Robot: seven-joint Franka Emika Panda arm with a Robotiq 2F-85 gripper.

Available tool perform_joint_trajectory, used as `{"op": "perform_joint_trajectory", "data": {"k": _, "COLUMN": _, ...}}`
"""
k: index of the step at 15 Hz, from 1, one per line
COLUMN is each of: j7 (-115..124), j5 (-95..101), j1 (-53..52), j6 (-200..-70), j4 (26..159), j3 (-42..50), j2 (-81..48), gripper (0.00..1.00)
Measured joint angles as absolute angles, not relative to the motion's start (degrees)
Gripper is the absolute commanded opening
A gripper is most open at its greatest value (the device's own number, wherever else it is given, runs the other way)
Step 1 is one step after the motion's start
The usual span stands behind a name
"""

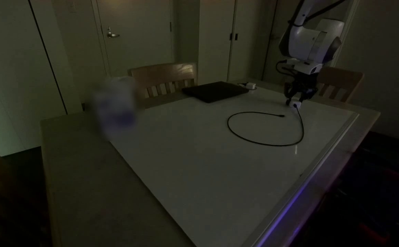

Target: Straighten the cable

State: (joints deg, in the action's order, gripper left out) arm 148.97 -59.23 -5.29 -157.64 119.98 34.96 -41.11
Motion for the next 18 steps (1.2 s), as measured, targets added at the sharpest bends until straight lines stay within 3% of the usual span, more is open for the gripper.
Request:
{"op": "perform_joint_trajectory", "data": {"k": 2, "j7": 149.01, "j5": -60.14, "j1": -5.55, "j6": -157.06, "j4": 119.93, "j3": 35.15, "j2": -41.2, "gripper": 0.95}}
{"op": "perform_joint_trajectory", "data": {"k": 4, "j7": 149.02, "j5": -60.14, "j1": -5.89, "j6": -156.41, "j4": 119.94, "j3": 35.19, "j2": -41.38, "gripper": 1.0}}
{"op": "perform_joint_trajectory", "data": {"k": 7, "j7": 148.99, "j5": -58.96, "j1": -7.2, "j6": -154.22, "j4": 120.09, "j3": 36.25, "j2": -41.57, "gripper": 1.0}}
{"op": "perform_joint_trajectory", "data": {"k": 13, "j7": 149.05, "j5": -45.57, "j1": -17.64, "j6": -139.92, "j4": 119.95, "j3": 46.6, "j2": -43.9, "gripper": 1.0}}
{"op": "perform_joint_trajectory", "data": {"k": 18, "j7": 148.69, "j5": -28.1, "j1": -14.42, "j6": -138.99, "j4": 117.31, "j3": 39.9, "j2": -40.95, "gripper": 1.0}}
